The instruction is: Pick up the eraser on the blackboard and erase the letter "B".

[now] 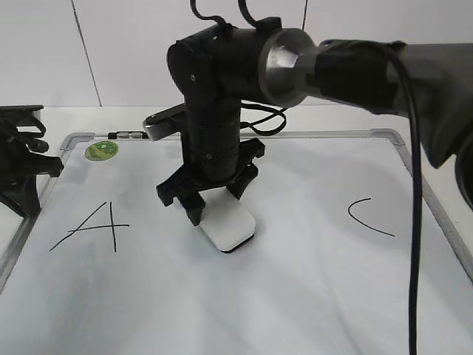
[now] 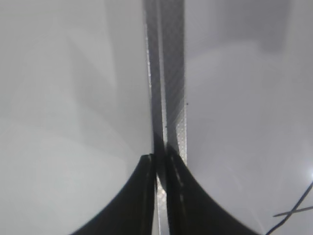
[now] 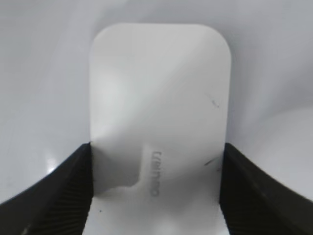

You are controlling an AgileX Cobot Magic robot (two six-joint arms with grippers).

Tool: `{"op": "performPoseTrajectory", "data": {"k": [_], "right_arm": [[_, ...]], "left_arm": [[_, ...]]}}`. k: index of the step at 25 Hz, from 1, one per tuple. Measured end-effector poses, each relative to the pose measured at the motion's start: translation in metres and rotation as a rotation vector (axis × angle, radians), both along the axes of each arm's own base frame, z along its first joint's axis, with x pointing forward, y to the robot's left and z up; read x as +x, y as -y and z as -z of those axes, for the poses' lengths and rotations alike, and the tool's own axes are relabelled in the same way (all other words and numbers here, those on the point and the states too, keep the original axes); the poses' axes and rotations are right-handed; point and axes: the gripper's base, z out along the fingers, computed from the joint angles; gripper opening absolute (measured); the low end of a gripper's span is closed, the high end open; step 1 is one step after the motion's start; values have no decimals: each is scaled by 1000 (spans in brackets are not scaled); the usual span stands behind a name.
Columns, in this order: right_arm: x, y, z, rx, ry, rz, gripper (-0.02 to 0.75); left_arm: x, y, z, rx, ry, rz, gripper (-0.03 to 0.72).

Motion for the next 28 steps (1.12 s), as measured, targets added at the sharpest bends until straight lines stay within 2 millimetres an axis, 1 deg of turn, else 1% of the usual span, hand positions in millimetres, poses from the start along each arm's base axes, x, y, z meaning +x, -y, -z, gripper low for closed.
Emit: {"op": "performPoseTrajectory", "data": {"k": [2,7,10,15,18,21,24,26,28], "right_arm": [[3,4,0,-2,2,13,568],[0,0,0,16,-14,3,568],[-9,-11,0,26,-25,-29,568],[-36,-38,1,95,-92,-95,568],[-43,-44,1,118,-116,-124,568],[-42,-44,1,115,-113,-127,568],[-37,-39,1,100,-98,-113,568],[-30,-33,1,101,-98,-87,568],[-18,-21,1,100,-93,-51,568]], "left_arm": [[0,0,0,0,0,0,29],[0,0,0,0,0,0,29],[0,0,0,0,0,0,29],[0,0,0,0,0,0,29],[0,0,0,0,0,2,29],[0,0,0,0,0,2,29],[0,0,0,0,0,2,29],[0,0,0,0,0,2,29],[0,0,0,0,0,2,29]]}}
